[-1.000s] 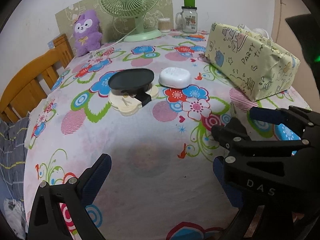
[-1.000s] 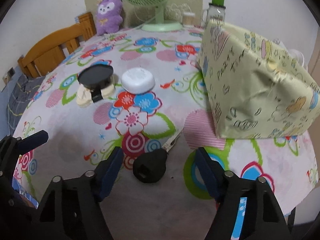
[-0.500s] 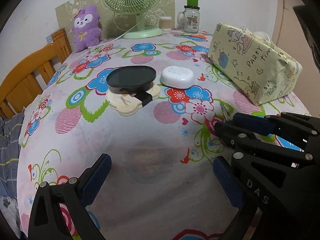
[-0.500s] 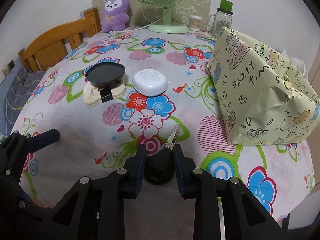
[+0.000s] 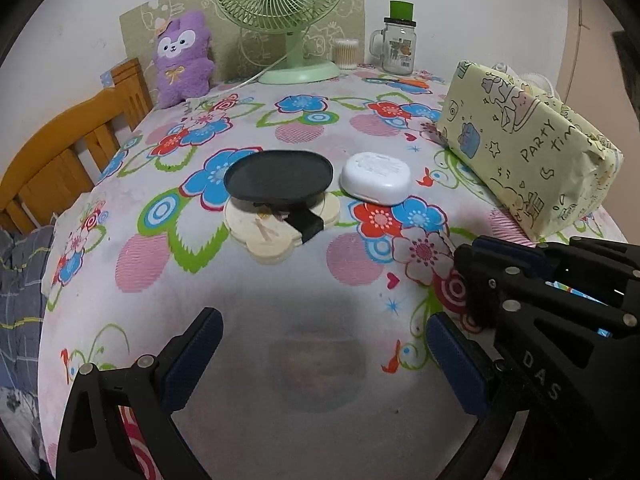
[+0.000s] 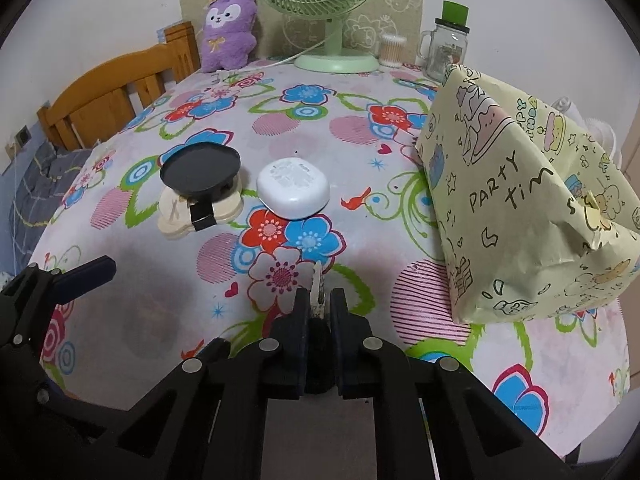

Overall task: Organize rigid objects
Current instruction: 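Grasp the black key fob with the right gripper while the left gripper grasps the cream black-lidded compact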

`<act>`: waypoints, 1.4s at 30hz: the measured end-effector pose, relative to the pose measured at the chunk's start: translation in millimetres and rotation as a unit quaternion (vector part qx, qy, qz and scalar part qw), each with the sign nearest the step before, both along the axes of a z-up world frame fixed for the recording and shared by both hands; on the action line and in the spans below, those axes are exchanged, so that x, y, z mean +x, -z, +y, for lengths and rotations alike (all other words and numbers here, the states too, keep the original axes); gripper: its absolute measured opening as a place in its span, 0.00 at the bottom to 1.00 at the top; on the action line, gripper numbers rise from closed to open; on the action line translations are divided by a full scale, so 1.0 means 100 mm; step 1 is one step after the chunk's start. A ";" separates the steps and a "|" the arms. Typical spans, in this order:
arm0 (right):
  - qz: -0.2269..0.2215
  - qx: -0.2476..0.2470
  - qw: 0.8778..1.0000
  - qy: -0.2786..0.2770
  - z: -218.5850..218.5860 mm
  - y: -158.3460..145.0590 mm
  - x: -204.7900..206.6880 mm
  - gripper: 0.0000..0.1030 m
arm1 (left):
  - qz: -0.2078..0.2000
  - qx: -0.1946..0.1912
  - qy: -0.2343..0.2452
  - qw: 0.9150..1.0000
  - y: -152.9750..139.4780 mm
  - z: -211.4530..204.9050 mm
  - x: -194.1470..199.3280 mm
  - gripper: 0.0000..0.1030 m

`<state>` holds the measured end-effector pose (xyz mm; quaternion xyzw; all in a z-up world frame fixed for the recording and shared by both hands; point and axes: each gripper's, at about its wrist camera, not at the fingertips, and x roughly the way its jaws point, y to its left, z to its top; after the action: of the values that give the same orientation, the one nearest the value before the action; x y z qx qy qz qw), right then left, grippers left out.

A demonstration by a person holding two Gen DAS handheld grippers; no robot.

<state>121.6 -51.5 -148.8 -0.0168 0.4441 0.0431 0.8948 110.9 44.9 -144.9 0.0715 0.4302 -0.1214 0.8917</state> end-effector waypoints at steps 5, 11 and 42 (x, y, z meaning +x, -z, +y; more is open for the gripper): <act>0.000 0.001 1.000 0.006 -0.03 -0.02 0.08 0.12 | -0.006 0.014 -0.006 1.000 -0.01 0.00 0.15 0.99; -0.002 0.024 1.000 0.020 -0.10 -0.06 0.19 0.13 | 0.002 0.015 -0.027 1.000 0.00 0.04 0.36 0.99; 0.022 0.051 0.998 0.030 -0.11 -0.10 0.45 0.56 | 0.014 0.017 0.020 1.000 -0.01 0.10 0.65 0.82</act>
<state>167.1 -62.5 -138.7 0.0431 0.4611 0.0397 0.8854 175.6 54.5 -143.7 0.0935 0.4431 -0.1325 0.8817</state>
